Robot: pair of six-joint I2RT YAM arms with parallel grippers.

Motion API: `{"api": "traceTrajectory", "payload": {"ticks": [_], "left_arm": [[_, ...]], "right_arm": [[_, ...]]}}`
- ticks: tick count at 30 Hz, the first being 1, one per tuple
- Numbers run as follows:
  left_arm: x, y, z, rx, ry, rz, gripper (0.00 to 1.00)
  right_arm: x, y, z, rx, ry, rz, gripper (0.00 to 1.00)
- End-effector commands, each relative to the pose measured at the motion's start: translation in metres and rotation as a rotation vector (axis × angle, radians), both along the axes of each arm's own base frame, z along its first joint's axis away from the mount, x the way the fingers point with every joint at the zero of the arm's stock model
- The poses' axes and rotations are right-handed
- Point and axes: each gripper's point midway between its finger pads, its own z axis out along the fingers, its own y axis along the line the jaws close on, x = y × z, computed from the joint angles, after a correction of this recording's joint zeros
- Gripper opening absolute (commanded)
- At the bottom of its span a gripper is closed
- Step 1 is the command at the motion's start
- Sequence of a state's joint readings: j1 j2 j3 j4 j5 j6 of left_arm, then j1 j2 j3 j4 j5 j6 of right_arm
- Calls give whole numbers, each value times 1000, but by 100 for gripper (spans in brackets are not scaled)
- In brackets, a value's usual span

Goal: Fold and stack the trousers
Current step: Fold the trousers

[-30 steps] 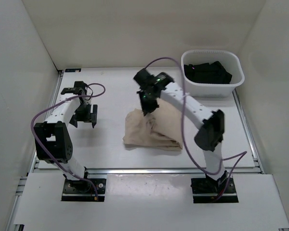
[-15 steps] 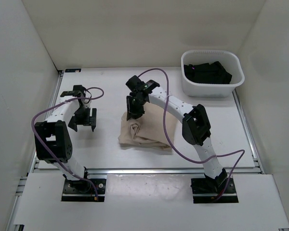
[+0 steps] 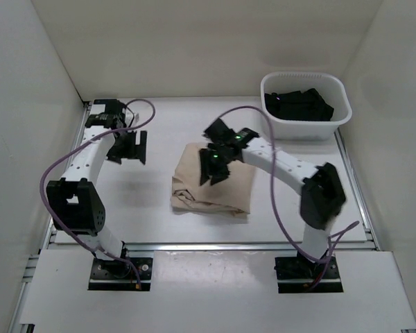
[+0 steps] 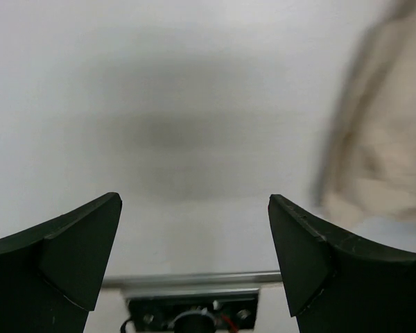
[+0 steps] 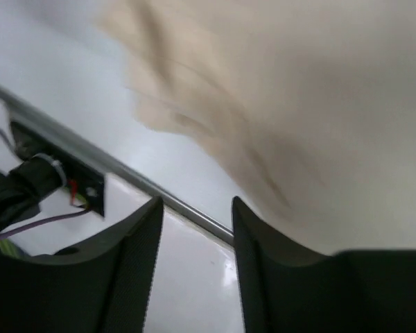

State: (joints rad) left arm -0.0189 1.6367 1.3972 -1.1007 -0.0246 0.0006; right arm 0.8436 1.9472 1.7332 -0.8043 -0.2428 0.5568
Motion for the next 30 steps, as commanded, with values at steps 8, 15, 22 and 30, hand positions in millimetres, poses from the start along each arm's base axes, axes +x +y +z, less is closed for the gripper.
{"api": "traceTrajectory", "payload": {"ticks": [8,15,22,30], "left_arm": [[-8,-149,23,-391,-16,-366,100],[-17,-166,-39,-326,63,-420,100],[-42,-166,-70,-360,165,-414,96],[-44,-175,-53,-417,159,-429,51]], "right_arm": [[0,-139,-48,-250,-1,-370,63],[-12,-163,-66,-322,29,-481,81],[-33,-179,-88,-347,84,-504,87],[-36,-168,-106,-257,109,-480,87]]}}
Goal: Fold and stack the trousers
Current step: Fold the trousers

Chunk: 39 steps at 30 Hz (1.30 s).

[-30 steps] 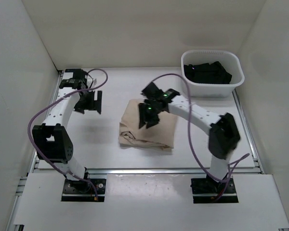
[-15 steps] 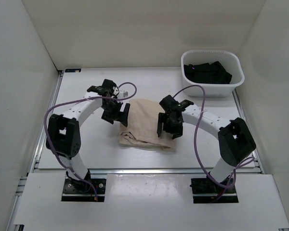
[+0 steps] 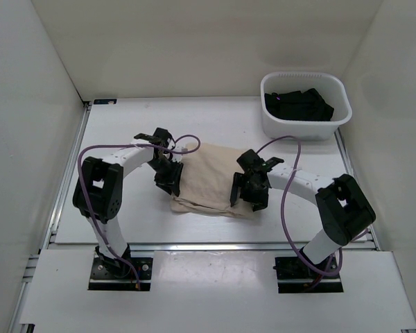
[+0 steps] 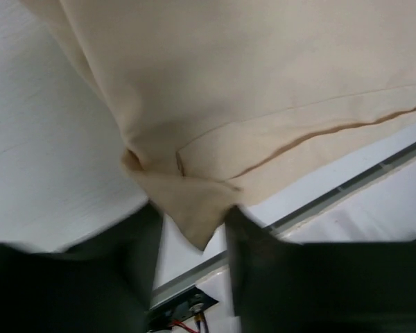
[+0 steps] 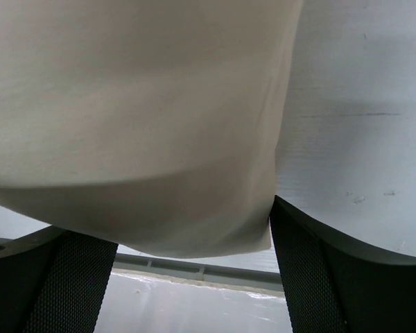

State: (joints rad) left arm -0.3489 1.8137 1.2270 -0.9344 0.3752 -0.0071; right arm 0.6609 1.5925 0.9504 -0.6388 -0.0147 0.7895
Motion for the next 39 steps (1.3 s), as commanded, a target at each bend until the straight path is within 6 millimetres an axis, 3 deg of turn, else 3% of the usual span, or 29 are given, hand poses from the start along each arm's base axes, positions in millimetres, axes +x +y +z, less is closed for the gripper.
{"api": "traceTrajectory", "payload": {"ticks": [1,4,8,10,11,12,15,17,18,22,27,29,32,37,38,39], "left_arm": [[8,-14,34,-96,-75,-17,39],[3,-20,40,-136,-60,-23,14],[-17,-20,48,-154,32,-24,14],[-16,-27,70,-192,47,-28,14],[-28,-25,81,-185,105,-23,14],[-23,-28,98,-202,89,-26,14],[-30,-22,109,-160,76,-33,14],[-54,-11,86,-96,157,-34,14],[-78,0,67,-32,226,-46,14],[-123,27,21,115,418,-53,14],[-97,33,-7,151,249,-62,14],[-89,33,-9,155,204,-62,14],[-81,30,-3,133,147,-59,22],[-85,46,6,181,51,-54,46],[-87,54,5,214,36,-53,48],[-85,56,8,220,11,-50,50]], "right_arm": [[8,7,4,42,-36,-2,87],[7,2,-2,28,-22,-2,87],[3,0,-7,16,-6,-3,88],[3,0,-7,16,-6,-3,88],[3,0,-7,15,-8,6,88],[5,-2,-7,15,-8,-3,88],[2,-4,-9,15,3,10,88],[1,-7,-11,10,10,0,88],[0,-6,-11,17,15,2,88],[1,-7,-11,23,18,4,88],[2,-8,-10,31,23,-3,88],[1,-8,-10,29,21,6,88],[-4,-13,0,26,12,40,88],[1,-23,44,7,-78,133,87],[14,-17,69,28,-144,138,86],[16,-19,79,12,-151,143,86]]}}
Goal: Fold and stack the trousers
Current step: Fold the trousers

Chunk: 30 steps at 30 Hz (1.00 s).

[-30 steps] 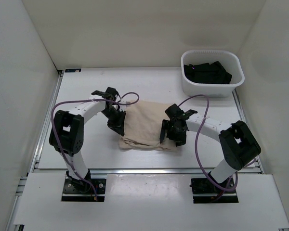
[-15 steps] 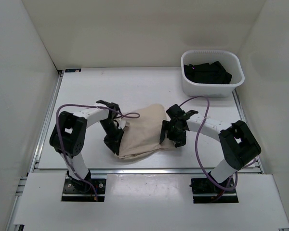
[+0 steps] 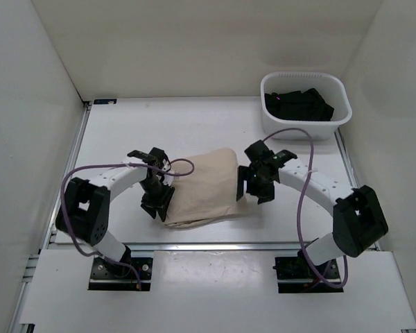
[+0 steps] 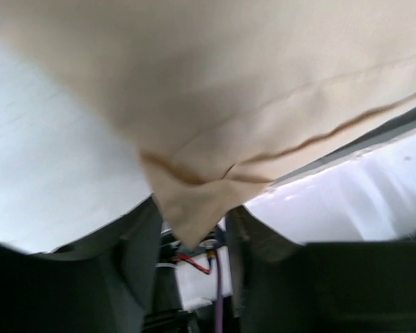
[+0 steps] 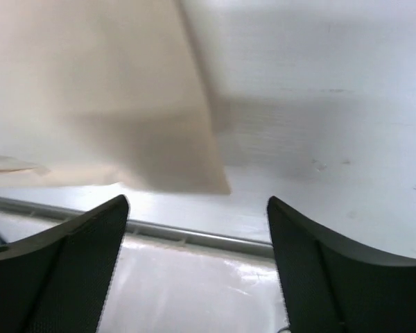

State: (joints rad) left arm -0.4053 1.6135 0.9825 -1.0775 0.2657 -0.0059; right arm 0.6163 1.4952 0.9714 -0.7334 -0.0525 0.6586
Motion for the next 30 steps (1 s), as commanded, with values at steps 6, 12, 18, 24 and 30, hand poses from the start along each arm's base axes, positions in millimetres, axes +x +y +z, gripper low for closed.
{"api": "traceTrajectory", "payload": {"ticks": [6,12,18,24,30], "left_arm": [[49,17,60,39,-357,28,54],[110,-34,93,-165,-424,29,47],[156,-12,28,-22,-434,87,30],[181,-5,12,16,-470,113,27],[194,-3,12,24,-487,125,29]], "right_arm": [[96,46,137,163,-384,40,46],[148,101,107,330,-294,8,0],[189,87,54,337,-235,-191,0],[215,43,29,221,-291,-404,0],[217,29,20,176,-298,-458,0]]}}
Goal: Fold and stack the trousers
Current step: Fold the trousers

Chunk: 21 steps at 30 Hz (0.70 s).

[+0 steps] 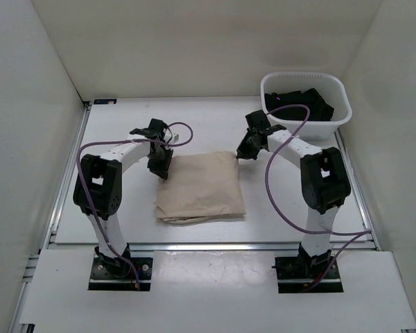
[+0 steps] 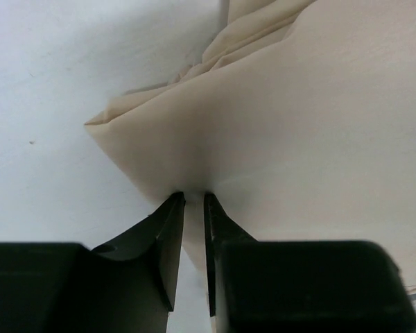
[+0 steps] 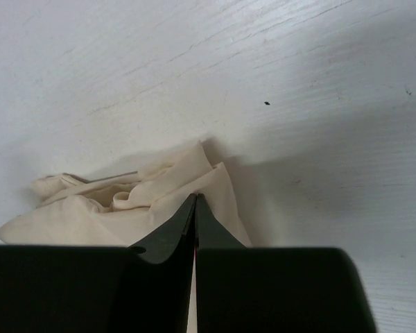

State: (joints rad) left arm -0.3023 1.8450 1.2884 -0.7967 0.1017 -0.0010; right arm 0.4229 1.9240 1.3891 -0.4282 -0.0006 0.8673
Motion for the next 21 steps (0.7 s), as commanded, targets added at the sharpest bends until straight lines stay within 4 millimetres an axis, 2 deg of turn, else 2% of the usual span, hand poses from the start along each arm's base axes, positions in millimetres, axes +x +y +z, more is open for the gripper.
{"api": "traceTrajectory", "payload": {"ticks": [1,2,4,5,6,7,9,10,11,12,13,14,15,16,17,18,19,20,21], "left_arm": [[29,-3,20,-8,-108,12,31],[33,0,23,-11,-119,21,34],[29,1,32,-12,-123,21,38],[27,2,36,-13,-125,21,41],[25,1,41,-23,-130,18,43],[24,1,55,-32,-157,18,44],[17,5,68,-41,-161,24,49],[17,5,85,-53,-199,25,57],[17,5,96,-59,-220,25,60],[22,12,112,-53,-256,44,62],[26,16,125,-54,-294,57,66],[27,29,145,-49,-346,91,78],[30,46,158,1,-395,136,86],[35,64,169,51,-448,186,89],[32,86,172,124,-469,244,91],[28,128,184,243,-519,359,92],[15,150,172,306,-487,407,95],[-15,204,156,400,-447,554,100],[-28,219,148,416,-420,599,100]], "right_arm": [[13,-6,17,-9,-76,-67,0],[9,-9,14,-27,-57,-72,0],[5,-16,21,-50,-71,-78,0],[4,-24,32,-72,-93,-97,0],[0,-30,34,-99,-97,-97,0],[-1,-35,41,-118,-113,-90,0],[-16,-48,52,-167,-112,-81,0],[-20,-59,56,-217,-120,-77,3],[-24,-65,72,-233,-143,-76,8],[-36,-79,72,-278,-102,-71,15],[-41,-87,78,-294,-93,-63,24],[-48,-97,86,-332,-93,-29,56],[-66,-111,80,-362,-7,1,72],[-77,-117,80,-370,39,37,84],[-91,-127,76,-392,102,78,85],[-105,-136,77,-409,150,84,85],[-129,-148,69,-457,229,102,88],[-157,-168,81,-500,194,78,99],[-156,-170,81,-499,196,67,99]]}}
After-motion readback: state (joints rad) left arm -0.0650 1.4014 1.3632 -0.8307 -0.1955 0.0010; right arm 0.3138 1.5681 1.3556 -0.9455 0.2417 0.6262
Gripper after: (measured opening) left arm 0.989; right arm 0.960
